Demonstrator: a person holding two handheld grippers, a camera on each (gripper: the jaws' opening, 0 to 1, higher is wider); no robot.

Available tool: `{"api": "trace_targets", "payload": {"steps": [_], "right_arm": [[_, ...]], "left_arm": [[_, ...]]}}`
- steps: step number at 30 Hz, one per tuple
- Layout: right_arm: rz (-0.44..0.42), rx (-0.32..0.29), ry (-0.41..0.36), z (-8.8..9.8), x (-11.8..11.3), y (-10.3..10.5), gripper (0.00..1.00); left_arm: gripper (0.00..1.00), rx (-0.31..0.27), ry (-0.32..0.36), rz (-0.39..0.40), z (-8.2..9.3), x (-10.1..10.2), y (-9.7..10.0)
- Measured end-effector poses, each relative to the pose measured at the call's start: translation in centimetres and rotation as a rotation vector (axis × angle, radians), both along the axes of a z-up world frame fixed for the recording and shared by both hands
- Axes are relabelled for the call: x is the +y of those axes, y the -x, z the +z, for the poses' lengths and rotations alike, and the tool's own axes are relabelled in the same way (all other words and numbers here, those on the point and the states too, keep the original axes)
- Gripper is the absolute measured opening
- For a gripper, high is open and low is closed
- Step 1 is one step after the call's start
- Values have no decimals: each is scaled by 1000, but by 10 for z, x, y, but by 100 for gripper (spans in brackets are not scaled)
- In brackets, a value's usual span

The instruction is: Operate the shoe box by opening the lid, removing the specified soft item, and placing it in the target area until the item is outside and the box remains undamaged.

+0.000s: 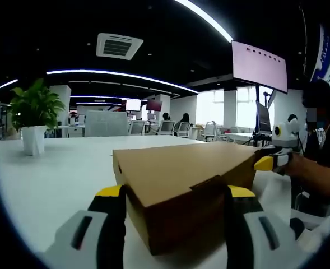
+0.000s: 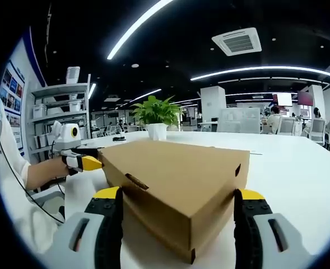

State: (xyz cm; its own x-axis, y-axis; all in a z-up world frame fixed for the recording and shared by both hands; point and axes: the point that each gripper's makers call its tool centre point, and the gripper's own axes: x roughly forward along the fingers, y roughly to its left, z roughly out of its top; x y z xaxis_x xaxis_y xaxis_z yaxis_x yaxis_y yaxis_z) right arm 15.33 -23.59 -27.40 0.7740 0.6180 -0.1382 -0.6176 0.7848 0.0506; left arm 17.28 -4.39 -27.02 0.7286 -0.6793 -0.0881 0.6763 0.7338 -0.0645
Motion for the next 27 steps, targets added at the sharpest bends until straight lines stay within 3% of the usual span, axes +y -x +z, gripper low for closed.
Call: {"api": "trace_targets", "payload": {"steps": [27], "right_arm": [[0, -6, -12, 3, 3, 14, 83]], "left_arm": [[73, -3, 30, 12, 1, 3, 12]]}}
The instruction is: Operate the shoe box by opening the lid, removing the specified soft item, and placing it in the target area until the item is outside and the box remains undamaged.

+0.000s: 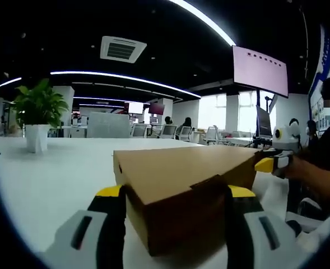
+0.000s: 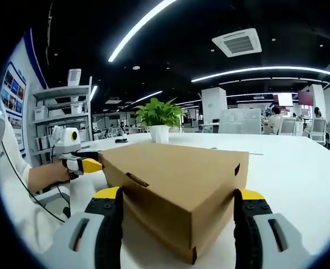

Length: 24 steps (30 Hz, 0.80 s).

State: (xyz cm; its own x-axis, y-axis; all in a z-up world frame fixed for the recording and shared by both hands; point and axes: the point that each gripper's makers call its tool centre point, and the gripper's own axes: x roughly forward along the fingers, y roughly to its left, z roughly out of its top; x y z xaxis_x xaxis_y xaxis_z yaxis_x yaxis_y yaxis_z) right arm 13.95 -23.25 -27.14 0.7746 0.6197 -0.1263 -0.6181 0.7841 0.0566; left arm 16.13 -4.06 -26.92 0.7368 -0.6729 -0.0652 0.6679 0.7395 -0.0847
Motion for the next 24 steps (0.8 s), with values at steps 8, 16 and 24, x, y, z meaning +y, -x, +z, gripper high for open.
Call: {"api": "trace_targets", "payload": {"steps": [8, 16, 24], "right_arm": [[5, -23, -7, -2, -4, 0, 82], [4, -70, 18, 2, -11, 8, 74], [18, -33, -23, -1, -23, 16, 76]], "left_arm": [[78, -31, -3, 10, -2, -2, -4], [76, -35, -45, 10, -8, 2, -2], [80, -29, -23, 30, -8, 16, 5]]}}
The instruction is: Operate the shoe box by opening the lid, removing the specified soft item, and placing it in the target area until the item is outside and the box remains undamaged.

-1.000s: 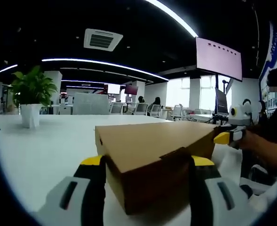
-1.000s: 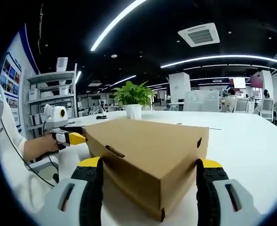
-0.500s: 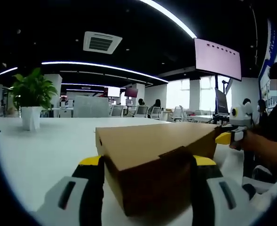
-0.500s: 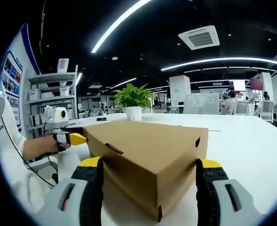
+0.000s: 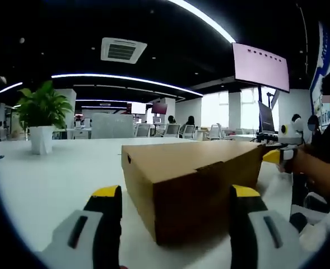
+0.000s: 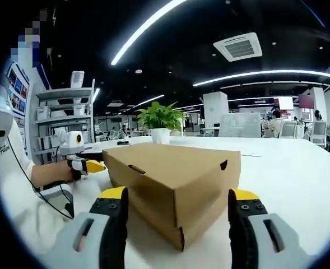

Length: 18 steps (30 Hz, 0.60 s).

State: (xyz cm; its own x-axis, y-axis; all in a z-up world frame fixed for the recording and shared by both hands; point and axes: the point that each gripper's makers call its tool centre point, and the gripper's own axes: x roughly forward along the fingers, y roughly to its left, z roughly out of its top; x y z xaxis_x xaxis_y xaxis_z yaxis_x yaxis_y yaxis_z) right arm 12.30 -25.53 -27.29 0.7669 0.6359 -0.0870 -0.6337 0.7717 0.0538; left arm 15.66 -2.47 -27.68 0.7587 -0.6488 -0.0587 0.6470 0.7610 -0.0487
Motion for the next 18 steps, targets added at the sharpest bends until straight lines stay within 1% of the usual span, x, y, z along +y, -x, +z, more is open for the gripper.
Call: {"api": "trace_targets", "payload": {"steps": [2, 4, 5, 6, 7, 8, 9, 10, 11, 13, 15, 16, 17, 18], "right_arm": [[1, -2, -7, 1, -1, 2, 80], [11, -9, -7, 3, 0, 5, 80], [24, -15, 6, 4, 1, 8, 79], [38, -21, 6, 6, 3, 11, 79], [51, -43, -8, 11, 5, 14, 85], [46, -63, -15, 15, 4, 13, 90], [50, -68, -5, 16, 4, 15, 90], [57, -69, -1, 17, 4, 16, 86], [56, -71, -20, 20, 3, 17, 84], [60, -77, -37, 23, 3, 18, 86], [52, -73, -32, 22, 2, 19, 84], [42, -79, -31, 24, 1, 19, 82], [36, -77, -32, 24, 0, 19, 79], [15, -55, -57, 26, -3, 18, 76]], "left_arm": [[76, -8, 12, 3, 5, 1, 4], [71, -36, 22, 9, 11, 3, 7], [72, -52, 23, 9, 14, 4, 7], [76, -36, 33, -17, 15, 1, 9], [81, -4, 51, -40, 13, -3, 12], [80, -15, 38, -32, 14, -1, 12], [78, -17, 32, -33, 14, -1, 14], [75, -26, 32, -26, 15, 0, 16], [74, -35, 32, -23, 16, 1, 18], [77, -48, 43, -11, 21, 5, 19], [75, -47, 73, -11, 26, 10, 22], [74, -47, 96, 10, 30, 14, 21], [72, -45, 87, -2, 30, 15, 23], [69, -29, 89, -1, 30, 18, 24]]}}
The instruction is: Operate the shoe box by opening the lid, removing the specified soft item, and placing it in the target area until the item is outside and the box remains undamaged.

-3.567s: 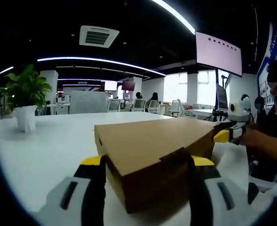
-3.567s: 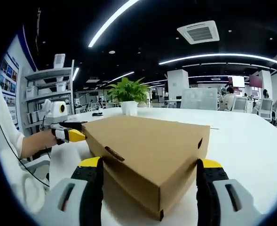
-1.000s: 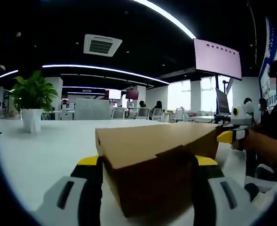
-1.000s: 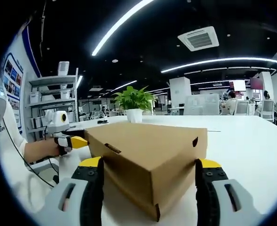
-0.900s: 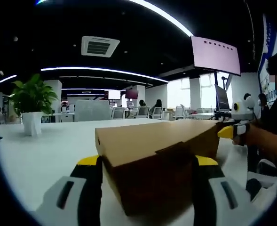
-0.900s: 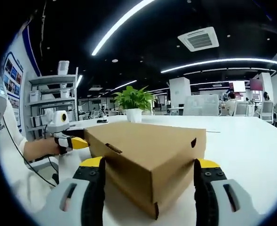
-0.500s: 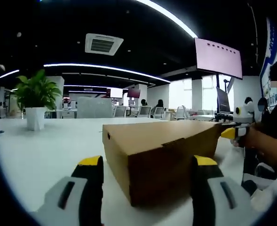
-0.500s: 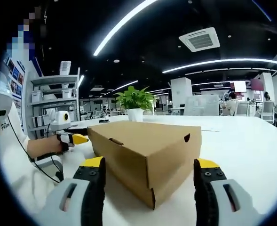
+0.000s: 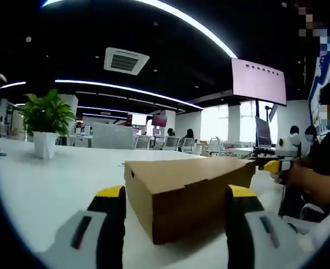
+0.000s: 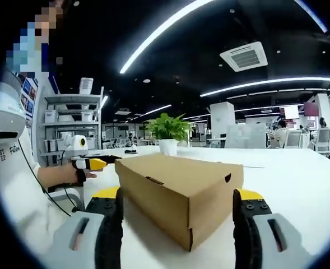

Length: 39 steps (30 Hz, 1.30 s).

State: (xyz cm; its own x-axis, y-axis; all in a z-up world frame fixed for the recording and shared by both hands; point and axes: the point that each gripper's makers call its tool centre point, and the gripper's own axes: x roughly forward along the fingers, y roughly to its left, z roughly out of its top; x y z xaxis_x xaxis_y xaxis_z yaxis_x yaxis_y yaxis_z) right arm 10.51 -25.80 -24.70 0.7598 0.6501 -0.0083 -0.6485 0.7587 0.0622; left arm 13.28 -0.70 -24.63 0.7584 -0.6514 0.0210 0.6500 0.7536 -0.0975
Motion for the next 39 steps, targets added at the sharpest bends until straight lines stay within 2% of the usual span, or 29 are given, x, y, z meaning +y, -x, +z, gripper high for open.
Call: {"api": "trace_targets", "payload": {"steps": [2, 3, 4, 6, 9, 12, 15, 17, 18, 19, 20, 21, 22, 24, 26, 27, 30, 33, 36, 39], "right_arm": [[13, -1, 9, 1, 0, 2, 73], [9, 0, 16, 2, 0, 3, 74], [-2, -4, 20, 5, 0, 4, 74], [-6, -6, 28, 8, 0, 6, 73], [3, -7, 48, 12, 2, 11, 74], [-11, -22, 91, 14, 5, 14, 78], [-10, -32, 119, 16, 7, 19, 78], [7, -33, 136, 15, 9, 23, 76], [9, -24, 144, 13, 9, 25, 75], [7, -24, 145, 12, 9, 26, 74], [8, -32, 142, 12, 9, 27, 74], [9, -37, 138, 12, 9, 28, 74], [7, -38, 136, 12, 9, 28, 74], [15, -53, 155, 10, 8, 30, 73], [32, -68, 228, 5, 11, 33, 75], [20, -56, 231, 3, 11, 32, 75], [26, -39, 203, 5, 12, 33, 69], [22, -32, 175, 8, 11, 33, 71], [-1, -41, 187, 10, 8, 30, 73], [-19, -70, 227, 13, 5, 31, 72]], "left_arm": [[64, 20, -20, -36, -2, -2, 6], [65, 41, -30, -26, -4, 0, 7], [68, 28, -39, -1, -2, 5, 6], [72, 23, -36, 1, 1, 8, 9], [71, 36, -11, 7, 5, 15, 12], [67, 17, -16, 9, 9, 20, 18], [75, 9, -37, 31, 7, 25, 20], [68, 0, -59, 41, 6, 27, 24], [63, -35, -83, 61, 8, 31, 23], [62, -54, -83, 84, 11, 33, 24], [64, -58, -97, 92, 11, 34, 24], [69, -62, -107, 85, 11, 32, 25], [65, -57, -103, 67, 12, 30, 28], [50, -78, -86, 76, 19, 31, 32], [52, -74, -99, 39, 19, 26, 35], [54, -54, -114, 33, 17, 22, 34], [51, -25, -79, 2, 18, 16, 38], [53, -23, -85, -22, 18, 13, 40], [45, -65, -164, -30, 17, 11, 41], [53, -95, -209, -9, 16, 12, 39]]}}
